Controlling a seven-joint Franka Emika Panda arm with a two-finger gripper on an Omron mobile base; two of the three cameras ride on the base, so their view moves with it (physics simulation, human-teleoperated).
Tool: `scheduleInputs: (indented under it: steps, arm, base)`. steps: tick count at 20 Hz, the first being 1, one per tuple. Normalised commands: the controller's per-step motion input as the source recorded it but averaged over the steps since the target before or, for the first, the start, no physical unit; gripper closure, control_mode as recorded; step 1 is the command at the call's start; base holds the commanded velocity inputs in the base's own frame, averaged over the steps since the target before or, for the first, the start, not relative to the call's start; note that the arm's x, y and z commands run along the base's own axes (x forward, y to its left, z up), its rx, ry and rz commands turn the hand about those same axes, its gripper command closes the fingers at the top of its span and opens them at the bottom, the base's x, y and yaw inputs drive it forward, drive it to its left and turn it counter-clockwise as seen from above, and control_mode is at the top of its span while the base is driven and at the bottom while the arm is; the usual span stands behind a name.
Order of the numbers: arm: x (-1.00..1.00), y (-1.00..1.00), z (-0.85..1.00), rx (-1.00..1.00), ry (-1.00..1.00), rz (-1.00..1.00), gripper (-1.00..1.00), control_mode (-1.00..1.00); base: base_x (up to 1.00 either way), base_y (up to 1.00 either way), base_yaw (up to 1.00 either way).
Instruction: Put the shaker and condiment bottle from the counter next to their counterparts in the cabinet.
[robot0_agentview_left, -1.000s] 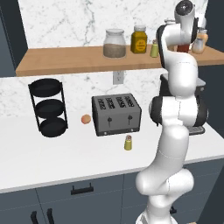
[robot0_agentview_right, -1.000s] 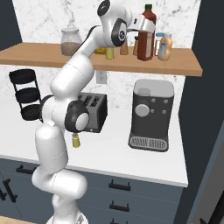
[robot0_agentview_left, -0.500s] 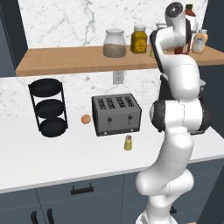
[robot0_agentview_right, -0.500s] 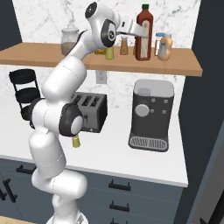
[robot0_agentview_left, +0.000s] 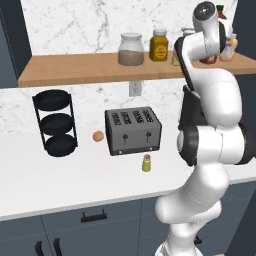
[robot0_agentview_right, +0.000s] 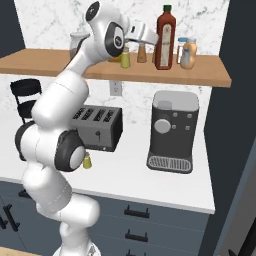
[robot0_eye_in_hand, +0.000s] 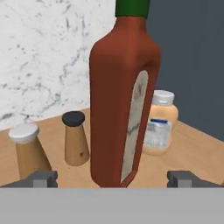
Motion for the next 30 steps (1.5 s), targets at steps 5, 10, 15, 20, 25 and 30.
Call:
scheduleInputs:
  steps: [5,10,15,20,25,30]
  arm:
    - [-0.7,0.36,-0.05,0.0,0.0,-0.01,-1.0,-1.0]
    - [-0.8,0.44,-0.1,0.0,-0.04,-0.06,-1.0,-1.0]
    - [-0.91,0.42,-0.23,0.0,-0.09,-0.09,-1.0,-1.0]
    - [-0.89,0.47,-0.36,-0.01,-0.1,-0.08,-1.0,-1.0]
    - [-0.72,0.53,-0.38,-0.04,-0.04,-0.03,-1.0,-1.0]
    - [-0.93,0.43,-0.42,0.0,-0.12,-0.09,-1.0,-1.0]
  base:
    - [0.0,0.0,0.0]
    - [0.0,0.0,0.0]
    - [0.0,0.0,0.0]
    - [0.0,0.0,0.0]
    - [0.0,0.0,0.0]
    - [0.0,0.0,0.0]
